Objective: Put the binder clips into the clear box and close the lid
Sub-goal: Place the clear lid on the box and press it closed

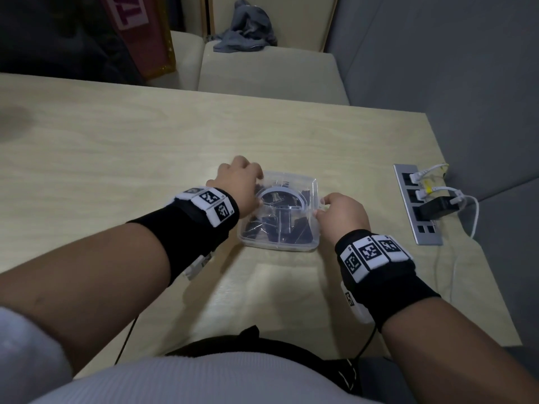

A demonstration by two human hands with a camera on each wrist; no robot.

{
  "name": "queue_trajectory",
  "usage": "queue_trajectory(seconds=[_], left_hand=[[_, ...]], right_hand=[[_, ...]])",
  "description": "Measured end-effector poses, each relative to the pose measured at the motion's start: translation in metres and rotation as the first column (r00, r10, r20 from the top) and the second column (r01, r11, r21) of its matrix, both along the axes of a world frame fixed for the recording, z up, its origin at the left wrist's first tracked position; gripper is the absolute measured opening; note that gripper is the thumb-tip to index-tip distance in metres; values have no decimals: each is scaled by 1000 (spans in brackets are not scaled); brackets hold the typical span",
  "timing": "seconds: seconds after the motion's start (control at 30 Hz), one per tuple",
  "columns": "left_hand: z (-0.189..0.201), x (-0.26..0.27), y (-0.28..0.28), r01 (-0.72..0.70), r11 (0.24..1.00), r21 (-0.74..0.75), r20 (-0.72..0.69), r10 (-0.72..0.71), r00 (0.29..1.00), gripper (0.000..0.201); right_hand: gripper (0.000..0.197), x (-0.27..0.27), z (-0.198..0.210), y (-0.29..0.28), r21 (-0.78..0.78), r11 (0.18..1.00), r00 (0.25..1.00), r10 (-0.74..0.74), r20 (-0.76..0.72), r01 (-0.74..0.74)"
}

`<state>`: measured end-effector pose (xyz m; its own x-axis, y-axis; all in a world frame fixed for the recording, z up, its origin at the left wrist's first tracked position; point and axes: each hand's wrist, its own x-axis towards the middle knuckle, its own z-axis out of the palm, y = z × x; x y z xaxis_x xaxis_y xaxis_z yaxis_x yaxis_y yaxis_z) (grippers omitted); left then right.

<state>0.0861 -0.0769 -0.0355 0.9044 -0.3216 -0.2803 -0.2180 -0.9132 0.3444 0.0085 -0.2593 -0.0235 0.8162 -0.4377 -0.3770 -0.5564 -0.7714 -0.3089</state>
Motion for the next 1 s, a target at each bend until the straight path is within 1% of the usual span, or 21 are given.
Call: queue_trajectory(seconds=[0.07,0.1,0.17,0.23,0.4,0.53,0.8,1.0], left_hand=[[2,9,5,-144,990,2,-104,143,984,70],[1,13,7,-172,985,30,-168,175,970,68],[-3,19,8,-132,986,99,-247,153,957,51],[-5,22,6,-84,986,141,-279,121,953,53],[0,25,4,-43,981,187,-278,95,956,57],[1,23,3,-43,980,193,-264,94,960,57],[6,18,-3,0,977,215,-183,40,982,52],[12,15,-4,9,973,232,-171,32,985,54]], right_hand=[[24,2,0,0,5,1000,1000,-3,-3,3],[24,2,0,0,8,1000,1000,-3,-6,3],[24,4,0,0,13,1000,1000,-2,-18,3],[23,5,0,0,4,1000,1000,1,-31,-1],[23,7,2,7,-93,993,996,65,-66,-71],[19,8,3,14,-168,978,988,108,-114,-126],[21,9,5,20,-197,972,984,99,-145,-127],[20,6,7,19,-209,969,986,109,-130,-134]])
